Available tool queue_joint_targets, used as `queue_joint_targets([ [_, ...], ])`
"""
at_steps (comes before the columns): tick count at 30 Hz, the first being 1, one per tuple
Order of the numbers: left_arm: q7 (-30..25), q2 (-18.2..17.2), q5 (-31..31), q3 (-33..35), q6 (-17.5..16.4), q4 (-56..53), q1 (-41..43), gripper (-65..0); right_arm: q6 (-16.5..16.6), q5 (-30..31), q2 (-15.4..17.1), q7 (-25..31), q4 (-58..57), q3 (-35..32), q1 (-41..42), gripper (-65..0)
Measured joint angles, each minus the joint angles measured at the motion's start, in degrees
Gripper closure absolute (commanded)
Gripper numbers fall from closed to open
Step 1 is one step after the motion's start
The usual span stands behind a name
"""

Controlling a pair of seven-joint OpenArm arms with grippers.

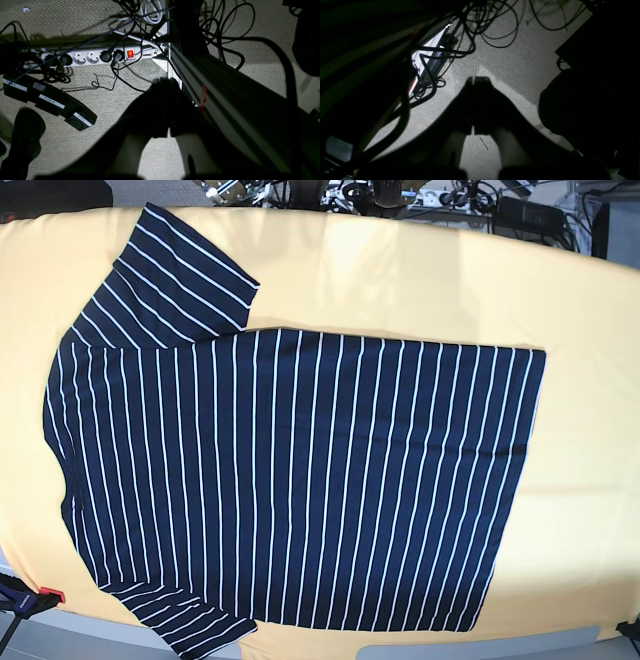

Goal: Fold the T-shirt properly

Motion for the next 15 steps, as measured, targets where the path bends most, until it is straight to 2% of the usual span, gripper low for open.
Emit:
queue_joint_targets([
  [4, 0.00, 0.00, 0.00, 0.00, 0.02, 0.00, 0.00, 0.0, -3.30, -0.09, 0.15, -0.85, 0.04, 0.00, 0.00, 0.0],
  [9, 0.00, 0.00, 0.00, 0.00, 0.00, 0.00, 0.00, 0.0, -3.19, -6.34, 0.50, -1.09, 0.04, 0.07, 0.00, 0.0],
  [15, 0.00, 0.00, 0.00, 0.00, 0.00, 0.00, 0.00, 0.0, -3.04, -6.25, 0.35, -1.09, 0.04, 0.04, 0.00, 0.0],
])
